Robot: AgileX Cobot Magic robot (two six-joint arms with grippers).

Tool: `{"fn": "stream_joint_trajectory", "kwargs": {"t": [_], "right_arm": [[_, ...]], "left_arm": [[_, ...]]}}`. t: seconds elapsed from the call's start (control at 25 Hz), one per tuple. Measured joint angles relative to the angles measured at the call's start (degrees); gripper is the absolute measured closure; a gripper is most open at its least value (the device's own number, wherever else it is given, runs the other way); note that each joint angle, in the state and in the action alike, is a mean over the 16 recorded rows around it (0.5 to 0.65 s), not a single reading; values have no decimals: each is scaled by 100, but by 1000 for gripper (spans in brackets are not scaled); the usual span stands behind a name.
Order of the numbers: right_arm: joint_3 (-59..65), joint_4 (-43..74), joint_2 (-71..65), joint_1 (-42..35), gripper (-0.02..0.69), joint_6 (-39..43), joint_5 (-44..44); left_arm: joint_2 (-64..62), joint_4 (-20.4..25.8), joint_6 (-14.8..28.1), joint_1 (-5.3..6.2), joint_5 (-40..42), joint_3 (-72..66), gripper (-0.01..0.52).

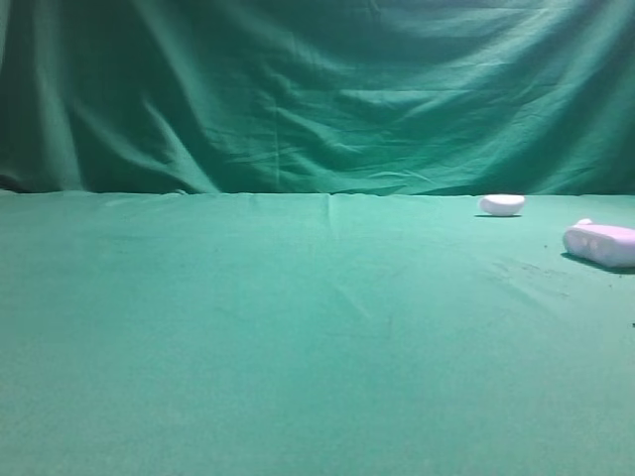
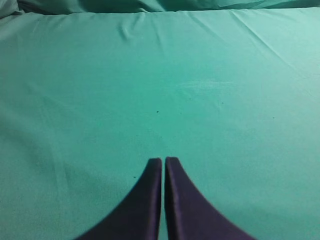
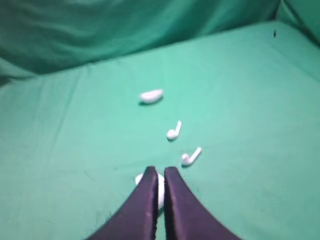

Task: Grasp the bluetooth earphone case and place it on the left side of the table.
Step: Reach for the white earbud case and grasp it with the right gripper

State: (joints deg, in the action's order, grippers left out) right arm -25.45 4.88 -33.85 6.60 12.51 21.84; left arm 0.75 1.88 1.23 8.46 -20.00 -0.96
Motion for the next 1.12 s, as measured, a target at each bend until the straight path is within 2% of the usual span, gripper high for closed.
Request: {"fn": "stream_joint_trajectory", "kwargs": {"t": [0.36,0.56,0.72,1.12], "right_arm": [[-1243,265,-2476,575,665,-524,1108],[-1939,439,-3680,959,625,-669,1661],[-2430,537,-4530,1168,525,-621,1936],[-3265,673,-6084,1236,189,-282,2123]], "left_arm": [[0,0,0,0,0,0,514],[0,0,0,0,0,0,514],[0,0,0,0,0,0,514],[0,0,0,0,0,0,514]]}}
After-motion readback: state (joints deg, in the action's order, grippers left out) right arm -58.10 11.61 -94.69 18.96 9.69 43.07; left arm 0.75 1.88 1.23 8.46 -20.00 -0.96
